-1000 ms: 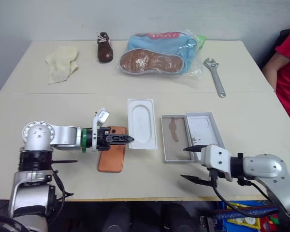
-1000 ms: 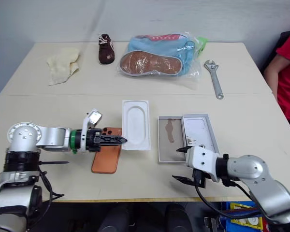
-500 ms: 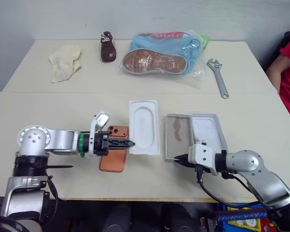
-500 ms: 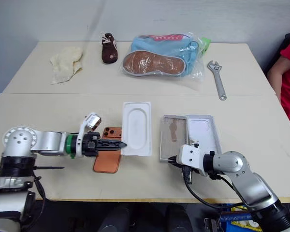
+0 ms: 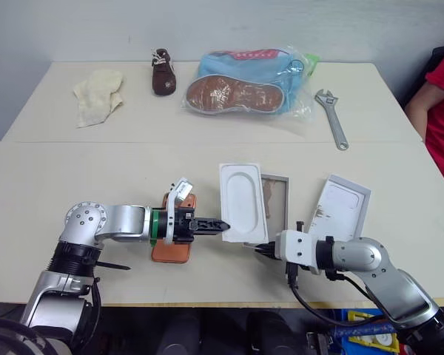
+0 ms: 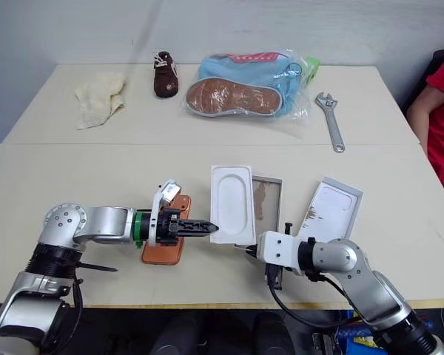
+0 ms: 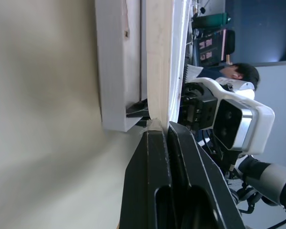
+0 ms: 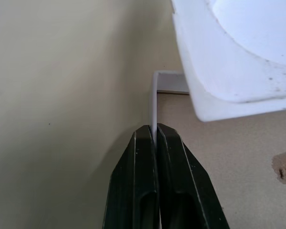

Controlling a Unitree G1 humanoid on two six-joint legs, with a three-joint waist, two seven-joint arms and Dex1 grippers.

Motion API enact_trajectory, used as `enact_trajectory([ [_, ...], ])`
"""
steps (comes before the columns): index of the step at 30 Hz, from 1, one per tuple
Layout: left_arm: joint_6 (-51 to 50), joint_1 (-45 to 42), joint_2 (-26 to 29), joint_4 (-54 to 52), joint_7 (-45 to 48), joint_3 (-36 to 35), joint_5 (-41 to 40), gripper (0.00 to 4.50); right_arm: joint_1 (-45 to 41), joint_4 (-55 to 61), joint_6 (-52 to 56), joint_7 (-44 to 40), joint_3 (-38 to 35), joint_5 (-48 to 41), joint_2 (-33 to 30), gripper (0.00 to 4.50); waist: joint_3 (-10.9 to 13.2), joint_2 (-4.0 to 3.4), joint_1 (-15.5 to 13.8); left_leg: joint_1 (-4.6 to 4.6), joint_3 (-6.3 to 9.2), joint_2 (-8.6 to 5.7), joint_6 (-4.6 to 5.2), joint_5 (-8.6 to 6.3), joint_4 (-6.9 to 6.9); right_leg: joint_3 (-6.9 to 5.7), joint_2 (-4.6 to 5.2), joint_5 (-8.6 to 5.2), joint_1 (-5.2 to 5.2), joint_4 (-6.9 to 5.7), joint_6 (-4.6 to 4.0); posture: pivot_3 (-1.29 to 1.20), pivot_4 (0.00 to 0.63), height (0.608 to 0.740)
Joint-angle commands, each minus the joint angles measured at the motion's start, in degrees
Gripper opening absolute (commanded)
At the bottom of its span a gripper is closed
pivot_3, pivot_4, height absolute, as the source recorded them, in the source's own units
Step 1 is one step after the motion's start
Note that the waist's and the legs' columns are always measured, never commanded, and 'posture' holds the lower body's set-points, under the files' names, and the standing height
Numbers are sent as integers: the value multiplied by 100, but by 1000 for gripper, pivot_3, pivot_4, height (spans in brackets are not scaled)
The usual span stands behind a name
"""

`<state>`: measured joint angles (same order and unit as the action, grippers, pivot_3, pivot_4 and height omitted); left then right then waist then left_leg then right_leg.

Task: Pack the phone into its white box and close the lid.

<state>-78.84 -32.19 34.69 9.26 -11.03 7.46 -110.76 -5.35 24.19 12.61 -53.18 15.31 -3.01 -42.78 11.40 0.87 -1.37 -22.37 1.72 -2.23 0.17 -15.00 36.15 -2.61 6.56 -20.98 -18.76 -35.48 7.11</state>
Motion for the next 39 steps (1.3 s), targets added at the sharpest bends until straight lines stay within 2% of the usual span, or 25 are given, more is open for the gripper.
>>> enact_trajectory([
  [1, 33, -158, 20, -197, 48, 203, -202, 0, 89, 161, -24, -60, -41, -41, -48, 454, 0, 0, -1, 0, 0, 0, 0, 0, 0, 0, 0, 0, 0, 0, 0, 0, 150, 740],
  [5, -73, -309, 16, -111, 260, 354, -58, 0, 255, 464, 140, -140, -252, -214, -163, 1625, 0, 0, -3, 0, 0, 0, 1, 0, -2, 0, -3, 0, 0, 2, 0, 0, 150, 740],
  [8, -170, -504, -64, 86, 433, 435, 229, 0, 527, 962, 338, -176, -729, -571, -337, 2619, 0, 0, -13, -2, 0, -2, 1, 0, -2, -2, -4, 0, 1, 4, 0, 0, 150, 740],
  [14, -420, -883, -439, 478, 912, 512, 983, 0, 1336, 2154, 1276, -354, -2510, -2087, -638, 4481, 0, 1, -34, -3, 3, -4, 0, -1, -4, -4, -7, 0, 9, 16, 0, 0, 150, 740],
  [18, -605, -1084, -772, 796, 1222, 473, 1591, 0, 2024, 2402, 1537, -459, -3696, -2647, -685, 4481, 0, 3, -87, -5, 7, -7, 2, -2, -7, -12, -11, 0, 16, 29, 0, 0, 150, 740],
  [22, -759, -1234, -1036, 1049, 1514, 378, 2312, 0, 2346, 2425, 1668, -343, -4265, -2912, -618, 4481, 1, 4, -84, -2, -4, -6, 3, -3, -8, -17, -12, 0, 15, 29, 0, 0, 150, 740],
  [35, -1025, -1520, -1659, 1461, 2379, -124, 4072, 0, 2545, 2585, 1693, 237, -4132, -2944, -482, 4481, 1, 4, -160, -3, -4, -5, -21, -17, -10, -19, -11, 0, 13, 33, 1, 0, 150, 740],
  [39, -1153, -1547, -1814, 1460, 2577, -328, 4430, 844, 2504, 2545, 1672, 331, -4078, -2928, -472, 4500, 1, 4, -164, -3, -4, -5, -22, -18, -10, -20, -11, 0, 13, 34, 1, 0, 150, 740],
])
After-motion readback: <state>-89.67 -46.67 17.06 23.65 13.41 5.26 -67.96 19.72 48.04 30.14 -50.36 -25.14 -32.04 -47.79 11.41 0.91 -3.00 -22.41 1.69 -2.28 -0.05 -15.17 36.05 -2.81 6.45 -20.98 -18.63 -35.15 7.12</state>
